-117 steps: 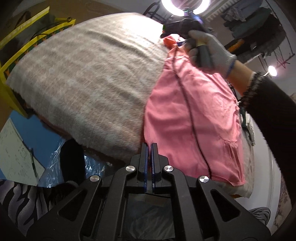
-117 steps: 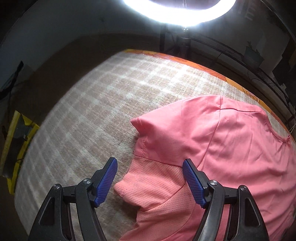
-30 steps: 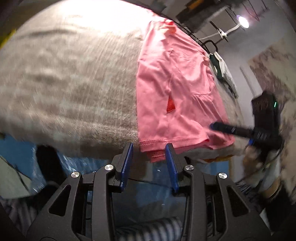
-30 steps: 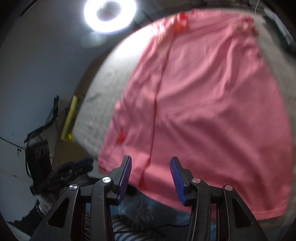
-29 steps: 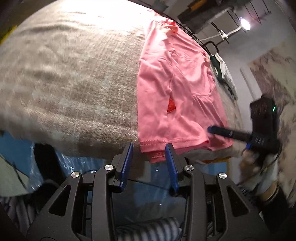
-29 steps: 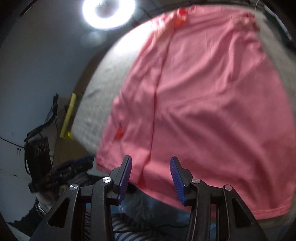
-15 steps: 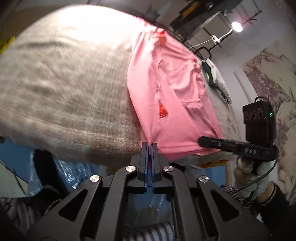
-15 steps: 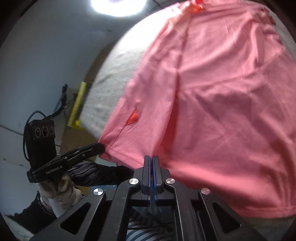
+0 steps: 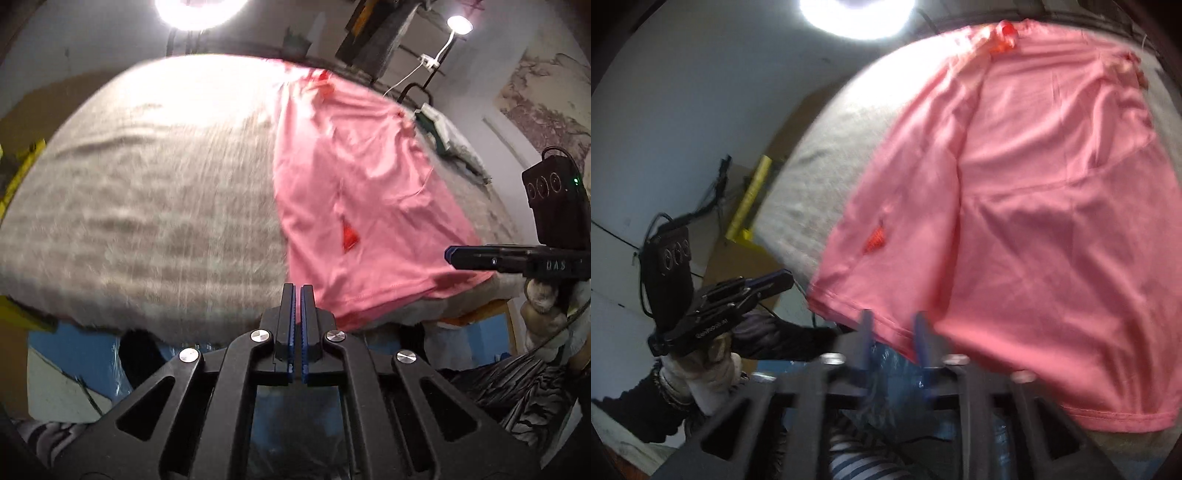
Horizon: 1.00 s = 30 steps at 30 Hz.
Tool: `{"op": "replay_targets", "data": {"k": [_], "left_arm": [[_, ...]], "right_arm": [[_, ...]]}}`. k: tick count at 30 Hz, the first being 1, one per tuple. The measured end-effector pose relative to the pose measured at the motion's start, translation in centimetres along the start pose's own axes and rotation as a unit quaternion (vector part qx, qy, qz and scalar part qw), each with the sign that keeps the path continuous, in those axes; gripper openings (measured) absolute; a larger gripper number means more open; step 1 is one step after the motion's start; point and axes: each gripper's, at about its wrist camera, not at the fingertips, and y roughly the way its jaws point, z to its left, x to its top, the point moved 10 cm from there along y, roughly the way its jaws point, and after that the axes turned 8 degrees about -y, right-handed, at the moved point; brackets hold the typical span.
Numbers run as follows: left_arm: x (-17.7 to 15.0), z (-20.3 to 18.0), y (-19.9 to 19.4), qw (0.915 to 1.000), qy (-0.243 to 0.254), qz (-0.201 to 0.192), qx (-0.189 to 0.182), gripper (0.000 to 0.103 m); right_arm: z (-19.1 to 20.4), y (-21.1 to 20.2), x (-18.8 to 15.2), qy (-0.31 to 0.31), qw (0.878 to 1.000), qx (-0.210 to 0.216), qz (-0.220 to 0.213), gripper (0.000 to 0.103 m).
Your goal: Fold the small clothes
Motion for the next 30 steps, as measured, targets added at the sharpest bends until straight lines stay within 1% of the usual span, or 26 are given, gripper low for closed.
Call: {"op": "replay_targets", "data": {"k": [3,6,11,12,16,22,26,27,28,29,30], "left_arm": [[0.6,-2.1,-0.7,0.9993,0.027,-0.023,-0.010,0.000],[1.1,-4.9,-0.1,0.9980,0.055,-0.026,-0.020,0.000],[0.6,-10.8,2.1,0.9936,0.097,-0.012,-0.055,0.000],[0.4,-12.5,2.8,0.9915,0.114,-0.010,-0.062,0.000],[-0.4,-17.5,4.8,0.9847,0.152,0.001,-0.086,0.000],[-2.1,-24.2,8.0,0.9755,0.179,0.026,-0.125,0.000],[-3.8,-27.6,10.2,0.9690,0.189,0.060,-0.147,0.001],[-4.3,-28.5,10.8,0.9674,0.192,0.069,-0.151,0.007],[-4.8,-29.2,11.3,0.9657,0.194,0.075,-0.155,0.021],[-5.2,-29.9,11.8,0.9642,0.197,0.080,-0.158,0.028],[-5.5,-30.5,12.0,0.9632,0.199,0.083,-0.161,0.039]], "right_arm": [[-0.6,-2.5,0.7,0.003,0.999,-0.004,-0.034,0.033],[-2.4,-5.8,1.7,0.018,0.997,-0.026,-0.074,0.036],[-6.4,-11.4,2.0,0.058,0.988,-0.057,-0.132,0.036],[-7.0,-12.3,2.0,0.063,0.986,-0.062,-0.141,0.036],[-9.7,-16.4,1.5,0.087,0.976,-0.084,-0.179,0.040],[-13.8,-20.8,-0.5,0.105,0.965,-0.129,-0.203,0.041],[-16.9,-23.3,-1.6,0.119,0.957,-0.155,-0.213,0.049],[-17.6,-23.7,-1.7,0.124,0.955,-0.159,-0.216,0.049],[-18.1,-24.2,-1.9,0.128,0.954,-0.162,-0.219,0.049],[-18.7,-24.6,-2.0,0.132,0.952,-0.165,-0.222,0.049],[-19.4,-25.2,-2.1,0.135,0.950,-0.166,-0.225,0.049]]}}
